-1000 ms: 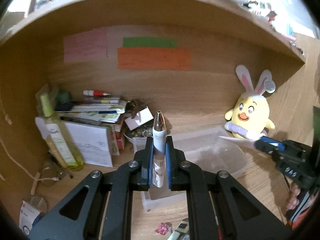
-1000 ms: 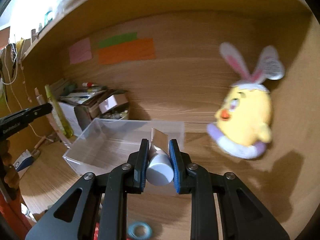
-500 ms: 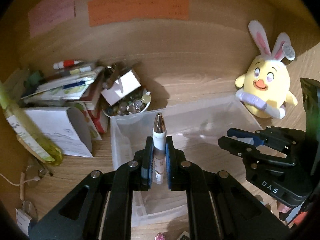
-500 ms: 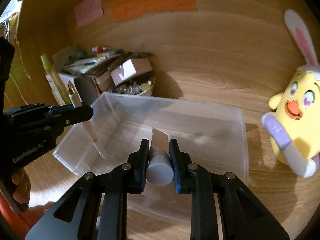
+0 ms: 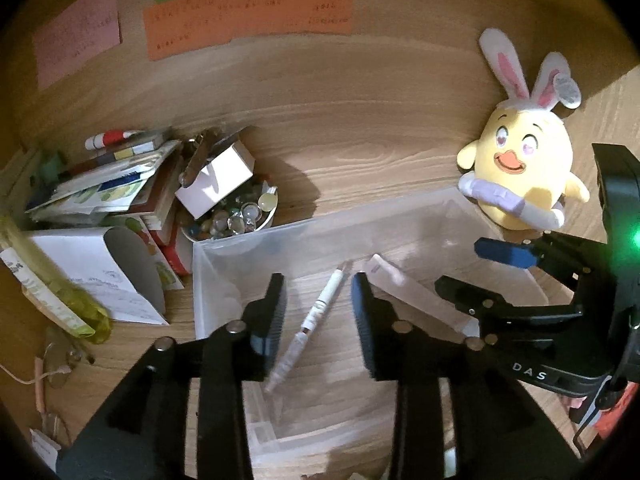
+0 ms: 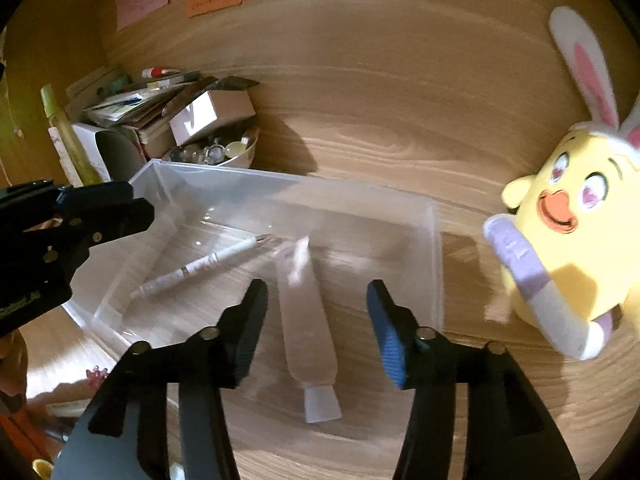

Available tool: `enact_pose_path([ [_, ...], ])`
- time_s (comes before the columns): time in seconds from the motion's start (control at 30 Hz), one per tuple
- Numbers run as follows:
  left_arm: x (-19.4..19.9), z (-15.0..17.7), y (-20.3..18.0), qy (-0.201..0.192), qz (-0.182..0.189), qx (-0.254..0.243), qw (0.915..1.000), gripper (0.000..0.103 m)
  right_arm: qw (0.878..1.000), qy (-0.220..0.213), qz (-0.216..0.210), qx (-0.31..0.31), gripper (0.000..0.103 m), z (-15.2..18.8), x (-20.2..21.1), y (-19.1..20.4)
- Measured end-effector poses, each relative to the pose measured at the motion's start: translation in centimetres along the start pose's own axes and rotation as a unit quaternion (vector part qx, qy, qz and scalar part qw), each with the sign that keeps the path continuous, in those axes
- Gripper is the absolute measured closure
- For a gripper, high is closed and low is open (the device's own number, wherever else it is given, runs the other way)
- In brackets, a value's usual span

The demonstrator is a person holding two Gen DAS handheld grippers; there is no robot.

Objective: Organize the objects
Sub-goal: 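Carry the pen and tube into the clear box and open both tools, then withdraw both tools from the box back toward the pile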

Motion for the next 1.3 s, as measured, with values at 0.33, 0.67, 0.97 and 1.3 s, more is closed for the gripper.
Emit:
enact_pose_path([
  [0.33, 5.9, 1.4, 1.8, -0.053, -0.006, 0.019, 0.9984, 0.021, 0.999, -0.041, 0.015, 0.025, 0.022, 0.8, 4.9, 2.6],
  [0.67, 11.4, 5.2, 3.5, -0.075, -0.005, 0.029, 0.9967, 0.004, 0.996, -0.082, 0.009, 0.027, 0.006, 4.0, 10.8, 4.9],
  [0.97, 11.8, 10.9, 4.0, -0.039, -0.01, 0.021, 0.999, 0.004, 0.997, -0.071, -0.008, 0.014, 0.004, 8.6, 12.6, 5.6],
  [1.3, 11.8, 17.3, 2.8, 0.009, 0.014, 0.027, 0.9995, 0.004, 0.997, -0.053, -0.045, -0.02, 0.004, 14.5, 12.8, 7.3],
])
Point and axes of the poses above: each gripper's, at about its wrist camera, not at the fingertips, and x roughly against the way its jaws point, y to its left, z to its underside, the point moved 1 cm from there along -x, roughly the way its jaws point, and after that the axes turned 14 degrees about -z, right-handed, at the moved point
